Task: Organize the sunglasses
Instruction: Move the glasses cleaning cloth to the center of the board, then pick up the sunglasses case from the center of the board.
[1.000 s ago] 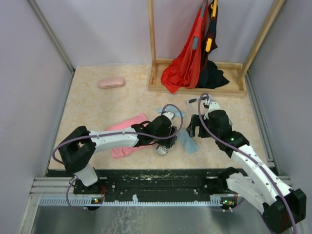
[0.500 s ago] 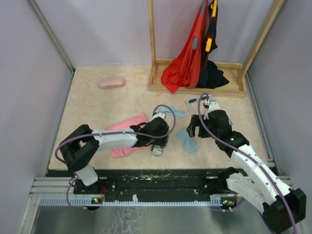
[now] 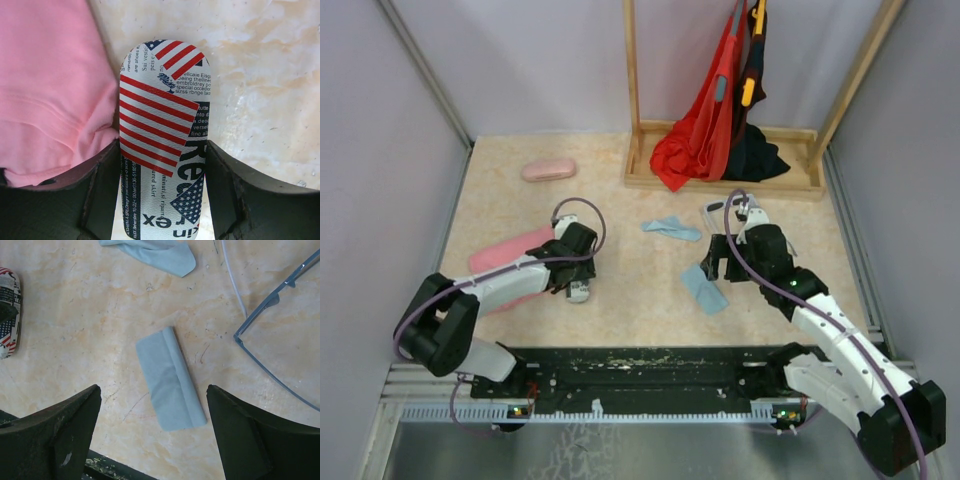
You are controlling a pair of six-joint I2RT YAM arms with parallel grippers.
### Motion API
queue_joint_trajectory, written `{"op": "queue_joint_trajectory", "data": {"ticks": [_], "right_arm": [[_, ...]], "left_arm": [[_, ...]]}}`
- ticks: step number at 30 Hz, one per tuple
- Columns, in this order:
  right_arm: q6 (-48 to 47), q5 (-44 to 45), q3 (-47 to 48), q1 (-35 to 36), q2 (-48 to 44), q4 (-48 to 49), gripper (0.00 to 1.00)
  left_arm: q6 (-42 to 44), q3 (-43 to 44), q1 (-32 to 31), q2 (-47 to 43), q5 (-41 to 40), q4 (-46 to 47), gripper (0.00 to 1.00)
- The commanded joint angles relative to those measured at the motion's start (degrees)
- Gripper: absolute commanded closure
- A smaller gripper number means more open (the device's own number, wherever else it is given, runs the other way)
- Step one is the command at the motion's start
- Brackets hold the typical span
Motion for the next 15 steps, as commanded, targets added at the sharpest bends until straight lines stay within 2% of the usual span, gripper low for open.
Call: {"op": "queue_joint_trajectory", "data": {"ticks": [1, 4, 9, 11, 15], "right_arm": [[0.5, -0.7, 1.1, 0.6, -0.2, 2.6, 0.14], [0.8, -0.6, 1.0, 0.6, -0.8, 2.5, 0.14], [1.6, 0.3, 0.6, 0.6, -2.0, 1.4, 0.13], [1.8, 1.3, 0.6, 0.6, -2.7, 0.6, 0.13], [2.8, 3.1, 0.4, 0.6, -5.8, -1.0, 0.12]], "left_arm": [[4.2, 0.5, 0.6, -1.7, 1.1, -0.7, 0.99], [5.8, 2.7, -2.8, -0.4, 5.1, 1.4, 0.99], [7.4, 8.8, -13.4, 5.4, 7.0, 3.0, 0.99], [8.2, 8.9, -15.9, 5.8, 13.0, 6.9, 0.99], [8.5, 4.1, -16.1, 1.2, 26.7, 18.7, 0.99]]}}
